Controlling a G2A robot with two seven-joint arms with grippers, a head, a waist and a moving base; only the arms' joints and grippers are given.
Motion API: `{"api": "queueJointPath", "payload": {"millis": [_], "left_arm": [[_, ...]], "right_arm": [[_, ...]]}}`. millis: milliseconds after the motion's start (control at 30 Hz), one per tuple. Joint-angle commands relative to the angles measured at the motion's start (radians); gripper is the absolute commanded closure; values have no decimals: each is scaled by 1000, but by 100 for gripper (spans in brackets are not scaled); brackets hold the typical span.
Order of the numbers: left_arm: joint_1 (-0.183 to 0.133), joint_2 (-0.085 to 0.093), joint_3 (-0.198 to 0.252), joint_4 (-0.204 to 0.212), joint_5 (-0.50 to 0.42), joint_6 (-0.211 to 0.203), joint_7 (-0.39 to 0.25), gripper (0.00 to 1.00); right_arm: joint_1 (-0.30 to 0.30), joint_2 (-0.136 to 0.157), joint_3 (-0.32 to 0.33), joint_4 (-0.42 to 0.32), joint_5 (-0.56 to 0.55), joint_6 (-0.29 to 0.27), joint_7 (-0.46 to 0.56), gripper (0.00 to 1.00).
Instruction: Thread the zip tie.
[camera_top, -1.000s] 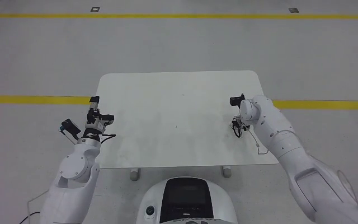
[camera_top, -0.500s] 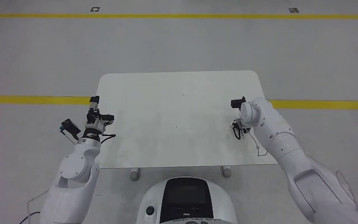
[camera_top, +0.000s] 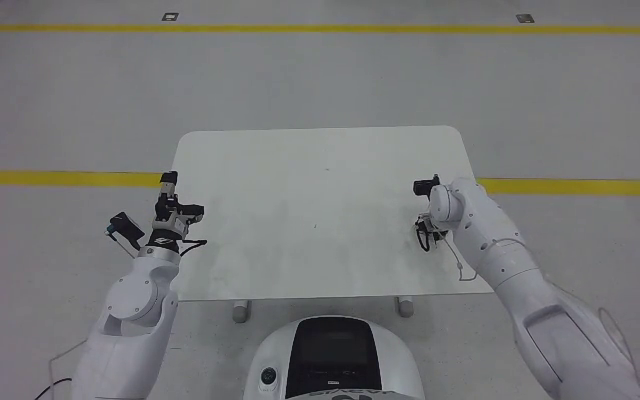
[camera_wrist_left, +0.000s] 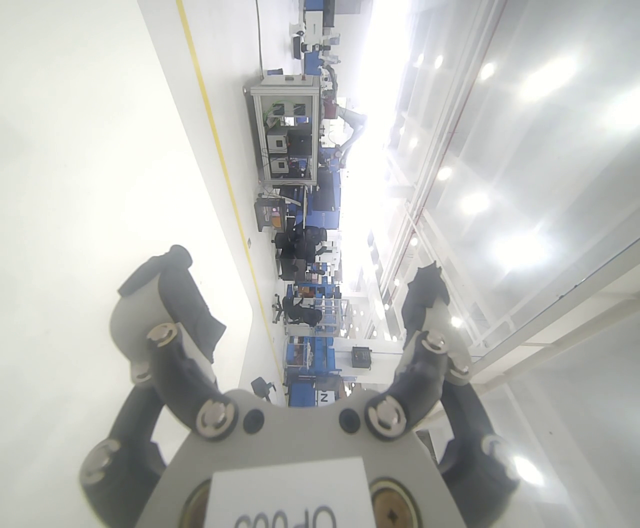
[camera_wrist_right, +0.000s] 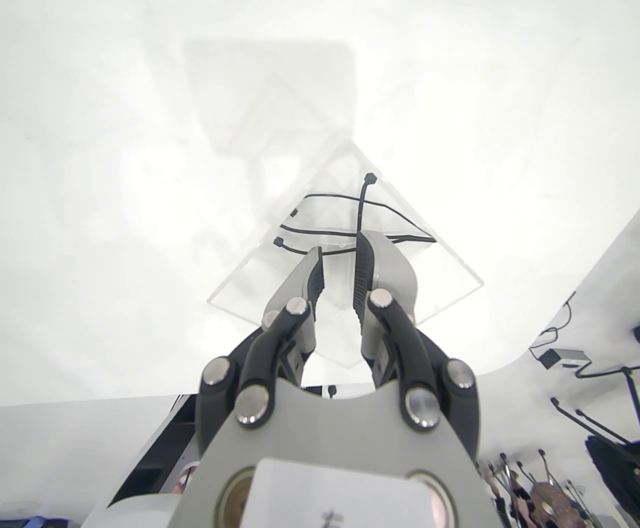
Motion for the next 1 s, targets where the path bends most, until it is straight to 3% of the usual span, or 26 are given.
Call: {"api": "queueJointPath", "payload": {"millis": [0,267,467,967], "left_arm": [[0,0,0,0,0,0,0,0],[0,0,0,0,0,0,0,0],[0,0,0,0,0,0,0,0],[0,0,0,0,0,0,0,0]], "right_arm": [[0,-1,2,0,0,-1,-5,82],[-11,2,8,-37,-53,25,15,71],[-17,2,14,-37,-68,21,28,71],[-11,-3,26,-22,-59,-97,-1,71]]}}
